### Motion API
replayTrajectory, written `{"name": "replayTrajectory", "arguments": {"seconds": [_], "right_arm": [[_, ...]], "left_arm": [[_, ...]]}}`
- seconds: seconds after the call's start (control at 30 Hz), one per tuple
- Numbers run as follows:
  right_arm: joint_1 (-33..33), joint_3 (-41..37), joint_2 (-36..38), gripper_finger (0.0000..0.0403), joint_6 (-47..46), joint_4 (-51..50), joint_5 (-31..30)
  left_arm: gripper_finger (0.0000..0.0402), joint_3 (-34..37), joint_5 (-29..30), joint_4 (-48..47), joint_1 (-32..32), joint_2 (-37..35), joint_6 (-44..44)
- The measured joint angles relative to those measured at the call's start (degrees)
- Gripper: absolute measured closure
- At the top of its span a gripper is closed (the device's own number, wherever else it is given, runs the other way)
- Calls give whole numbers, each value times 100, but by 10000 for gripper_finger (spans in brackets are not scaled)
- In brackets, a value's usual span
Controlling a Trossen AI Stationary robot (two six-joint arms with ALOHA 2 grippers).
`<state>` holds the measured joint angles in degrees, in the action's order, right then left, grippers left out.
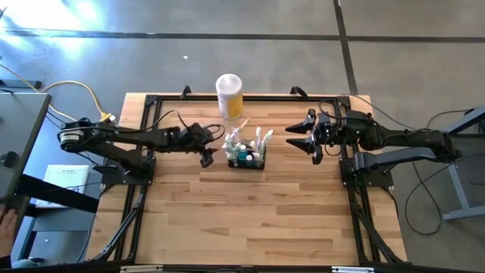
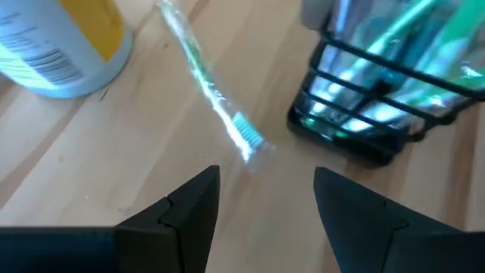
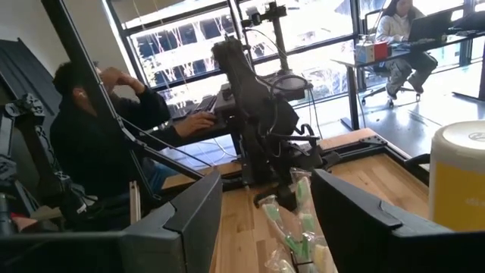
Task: Pick & Place toothbrushing station
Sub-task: Put the green toothbrush into the right section wire organizer
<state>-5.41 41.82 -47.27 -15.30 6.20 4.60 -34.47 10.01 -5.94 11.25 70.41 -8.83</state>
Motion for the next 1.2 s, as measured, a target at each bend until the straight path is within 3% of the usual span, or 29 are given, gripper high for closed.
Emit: {"name": "replayTrajectory", "arguments": {"seconds": [0.2, 0.47, 1.2], "right_arm": [[0, 1, 0, 207, 80, -1, -17], [0, 2, 0, 207, 161, 28, -22], [0, 1, 0, 207, 163, -4, -22]], "left_arm": [[194, 342, 127, 1046, 4, 265, -40], [194, 331, 320, 2095, 7, 1251, -43], [194, 329, 738, 3640, 7, 2566, -150]]}}
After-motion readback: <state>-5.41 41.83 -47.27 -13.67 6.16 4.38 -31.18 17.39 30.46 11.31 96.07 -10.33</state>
